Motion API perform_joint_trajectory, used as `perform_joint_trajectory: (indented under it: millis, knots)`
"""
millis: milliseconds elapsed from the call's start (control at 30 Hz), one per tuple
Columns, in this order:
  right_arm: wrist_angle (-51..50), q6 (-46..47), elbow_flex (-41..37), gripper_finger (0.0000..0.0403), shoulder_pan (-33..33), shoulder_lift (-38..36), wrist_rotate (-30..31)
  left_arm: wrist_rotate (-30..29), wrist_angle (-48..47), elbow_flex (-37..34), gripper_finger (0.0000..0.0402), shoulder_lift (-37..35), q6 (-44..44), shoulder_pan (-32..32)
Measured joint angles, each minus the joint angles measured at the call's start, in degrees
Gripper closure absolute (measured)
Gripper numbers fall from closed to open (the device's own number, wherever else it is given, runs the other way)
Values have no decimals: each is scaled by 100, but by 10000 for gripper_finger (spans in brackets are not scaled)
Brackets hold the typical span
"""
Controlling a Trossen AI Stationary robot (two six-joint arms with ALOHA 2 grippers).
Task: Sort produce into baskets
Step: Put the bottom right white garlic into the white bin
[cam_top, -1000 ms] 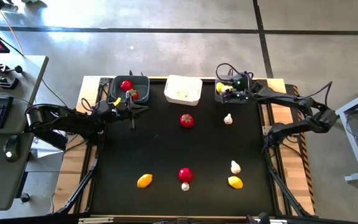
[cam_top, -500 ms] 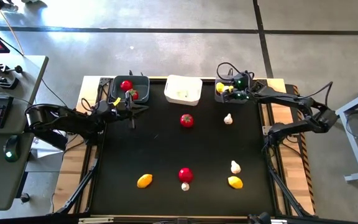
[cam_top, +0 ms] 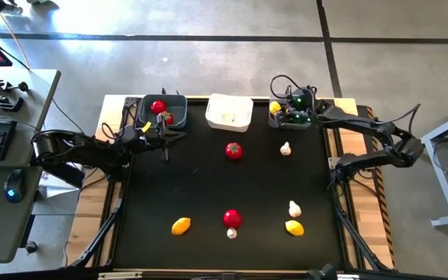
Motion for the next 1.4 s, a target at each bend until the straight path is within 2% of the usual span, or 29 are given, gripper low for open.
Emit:
perform_joint_trajectory:
  millis: [167,333,400,567,733,1000,1167,1267,1400]
  knots:
    - [180,-162,22,269,684,-293,494,1,-27,-1,401,0,-5,0]
    - [135,-157,14,378,1587,-317,657,1,-42,0,401,0,-117,-1]
    - [17,-62,14,395,1975,-313,659,3,-40,0,401,0,-139,-2]
    - [-655,665,12,377,3031,-313,937,2,-40,-1,401,0,-138,0]
    - [-1575,2137,12,381,4070,-313,907,3,-39,0,402,0,-49,-1]
    - [-2981,5122,221,384,5725,-311,-97,3,-36,0,402,0,10,-1]
    - [-3160,6644,280,382,6544,-311,-417,-6,-36,0,402,0,8,-2]
    - [-3161,7418,280,365,6909,-311,-605,-8,-36,0,401,0,7,-2]
    - [-3285,8152,280,312,7252,-311,-706,-15,-36,0,401,0,8,-2]
